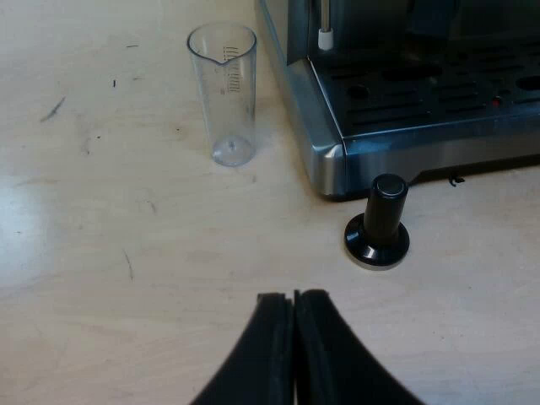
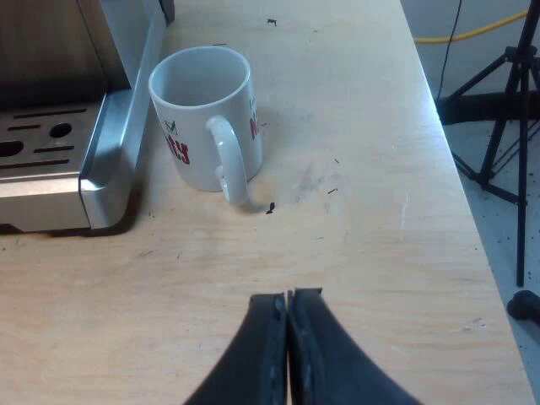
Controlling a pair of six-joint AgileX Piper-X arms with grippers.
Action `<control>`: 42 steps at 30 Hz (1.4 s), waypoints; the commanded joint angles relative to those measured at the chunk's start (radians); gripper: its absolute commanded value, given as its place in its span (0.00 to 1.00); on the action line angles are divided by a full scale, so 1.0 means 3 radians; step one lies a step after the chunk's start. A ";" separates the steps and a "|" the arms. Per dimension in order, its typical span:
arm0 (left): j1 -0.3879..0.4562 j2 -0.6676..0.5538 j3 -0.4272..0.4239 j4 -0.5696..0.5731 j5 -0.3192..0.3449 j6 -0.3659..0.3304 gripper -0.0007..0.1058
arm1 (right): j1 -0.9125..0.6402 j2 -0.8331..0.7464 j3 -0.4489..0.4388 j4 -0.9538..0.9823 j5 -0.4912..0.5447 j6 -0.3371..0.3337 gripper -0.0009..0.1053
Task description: Place mug into machine
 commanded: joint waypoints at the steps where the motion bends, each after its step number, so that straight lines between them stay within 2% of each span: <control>1: 0.0004 -0.0453 -0.0022 -0.0058 0.0003 0.0008 0.02 | -0.0012 -0.0133 -0.0018 -0.0044 0.0013 -0.0012 0.02; 23: 0.0004 -0.0453 -0.0022 -0.0058 0.0014 -0.0031 0.02 | -0.0012 -0.0133 -0.0018 -0.0051 -0.0005 0.0012 0.02; 25: 0.0004 -0.0453 -0.0028 -0.0067 0.0111 -0.0068 0.02 | -0.0012 -0.0123 -0.0024 -0.0051 -0.0005 -0.0010 0.02; 27: 0.0004 -0.0410 -0.0059 -0.0059 0.0343 -0.0120 0.02 | -0.0012 -0.0097 -0.0049 -0.0051 -0.0005 -0.0073 0.02; 29: 0.0004 -0.0344 -0.0110 -0.0060 0.0455 -0.0172 0.02 | -0.0012 -0.0050 -0.0096 -0.0040 -0.0005 -0.0079 0.01; 31: -0.0006 -0.0245 -0.0165 -0.0067 0.0467 -0.0172 0.02 | -0.0012 0.0012 -0.0151 -0.0040 -0.0065 -0.0078 0.01; 34: -0.0080 -0.0061 -0.0287 -0.0093 0.0496 -0.0163 0.14 | -0.0012 0.0148 -0.0260 -0.0040 -0.0180 -0.0078 0.01; 36: -0.0173 0.0107 -0.0396 -0.0086 0.0516 -0.0158 0.30 | -0.0012 0.0290 -0.0349 -0.0040 -0.0231 -0.0092 0.01; 37: -0.0188 0.0155 -0.0427 -0.0086 0.0522 -0.0147 0.35 | -0.0012 0.0326 -0.0372 -0.0048 -0.0231 -0.0092 0.01; 39: -0.0288 0.0336 -0.0538 -0.0086 0.0568 -0.0048 0.51 | -0.0012 0.0461 -0.0465 -0.0067 -0.0249 -0.0127 0.01; 42: -0.0447 0.0528 -0.0623 -0.0188 0.0604 0.0011 0.55 | -0.0012 0.0606 -0.0557 -0.0110 -0.0376 -0.0173 0.01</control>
